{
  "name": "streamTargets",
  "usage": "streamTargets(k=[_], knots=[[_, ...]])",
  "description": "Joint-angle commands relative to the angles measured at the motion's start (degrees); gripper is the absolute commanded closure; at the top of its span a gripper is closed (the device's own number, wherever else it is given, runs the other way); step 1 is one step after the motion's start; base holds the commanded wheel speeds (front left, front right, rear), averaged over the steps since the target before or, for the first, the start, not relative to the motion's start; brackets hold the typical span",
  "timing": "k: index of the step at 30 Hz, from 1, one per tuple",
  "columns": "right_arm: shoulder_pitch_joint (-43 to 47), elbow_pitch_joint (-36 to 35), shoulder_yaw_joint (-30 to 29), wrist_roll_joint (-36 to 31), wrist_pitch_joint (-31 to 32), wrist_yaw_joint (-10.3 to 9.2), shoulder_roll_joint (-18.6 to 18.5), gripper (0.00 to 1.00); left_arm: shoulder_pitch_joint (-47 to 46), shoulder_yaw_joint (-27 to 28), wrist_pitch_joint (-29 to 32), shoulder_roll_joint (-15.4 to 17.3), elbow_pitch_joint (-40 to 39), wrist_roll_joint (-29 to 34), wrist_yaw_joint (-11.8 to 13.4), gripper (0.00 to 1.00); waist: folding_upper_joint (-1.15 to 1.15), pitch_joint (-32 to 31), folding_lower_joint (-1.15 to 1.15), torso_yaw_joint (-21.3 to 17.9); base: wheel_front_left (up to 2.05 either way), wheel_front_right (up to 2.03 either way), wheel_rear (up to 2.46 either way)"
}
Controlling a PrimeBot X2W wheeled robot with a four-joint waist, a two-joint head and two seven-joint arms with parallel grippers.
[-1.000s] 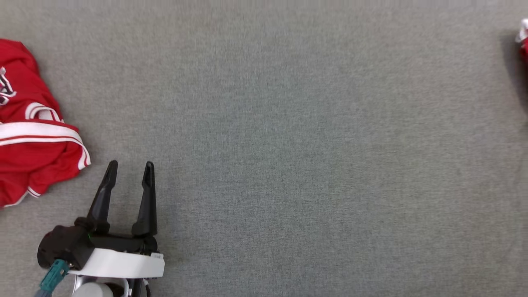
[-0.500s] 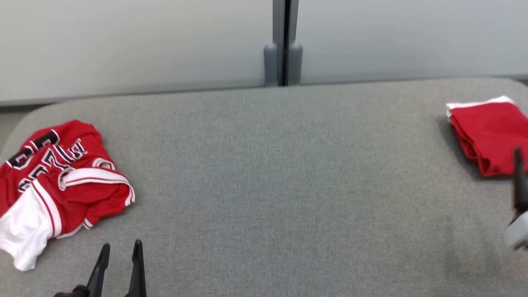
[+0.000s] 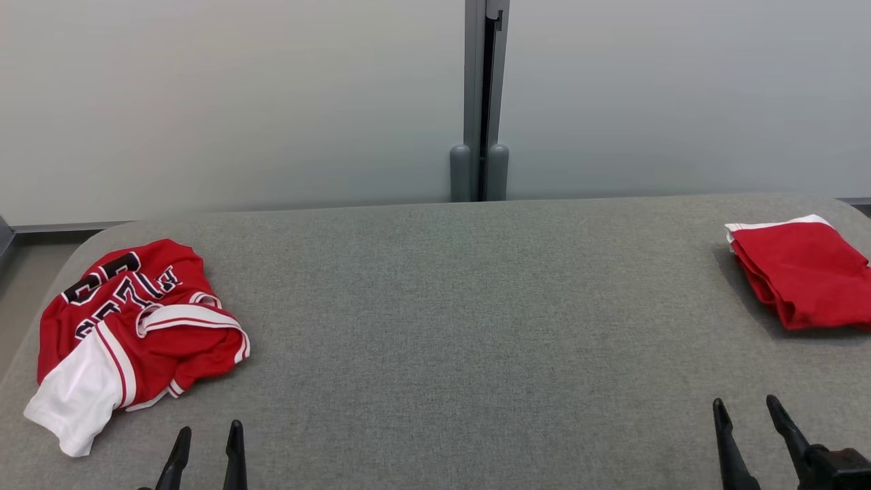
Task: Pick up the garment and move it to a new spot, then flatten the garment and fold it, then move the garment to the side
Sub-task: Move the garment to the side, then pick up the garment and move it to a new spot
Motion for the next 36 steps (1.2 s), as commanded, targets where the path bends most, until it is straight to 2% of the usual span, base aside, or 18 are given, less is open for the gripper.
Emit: streamTargets(k=[1, 8, 20, 24, 32, 36], knots=[[0.77, 0.07, 0.32, -0.30, -0.57, -0.01, -0.08, 0.00, -0.78, -0.32, 0.00, 0.18, 0.18, -0.20, -0.14, 0.00, 0.00, -0.18, 0.00, 0.02, 0.00, 0.00, 0.00], [1.87, -1.33, 2.66, 3.44, -0.55, -0.01, -0.03, 0.00, -1.00, -1.42, 0.00, 0.20, 0.51, -0.38, -0.33, 0.00, 0.00, -0.46, 0.00, -1.04, 0.00, 0.00, 0.00], [1.70, -1.84, 2.92, 3.06, -0.57, -0.01, -0.02, 0.00, -1.48, -1.83, 0.00, 0.20, 1.05, 0.11, -0.51, 0.00, 0.00, -0.38, 0.00, 0.16, 0.00, 0.00, 0.00], [2.10, -2.09, 3.15, 3.44, -0.55, -0.01, -0.01, 0.00, -1.38, -2.09, 0.00, 0.19, 0.79, -0.10, -0.23, 0.00, 0.00, -0.48, 0.00, 2.95, 0.00, 0.00, 0.00], [2.20, -1.73, 5.20, 4.58, -0.52, -0.01, -0.01, 0.00, -0.19, -2.09, 0.00, 0.21, 0.64, 0.37, 0.18, 0.00, 0.00, -1.38, 0.00, 13.44, 0.00, 0.00, 0.00], [1.17, -1.29, 7.45, 5.02, -0.52, -0.01, -0.03, 0.00, 1.12, -1.28, 0.00, 0.20, 0.22, 0.31, 0.42, 0.00, 0.00, -1.76, 0.00, 16.41, 0.00, 0.00, 0.00]])
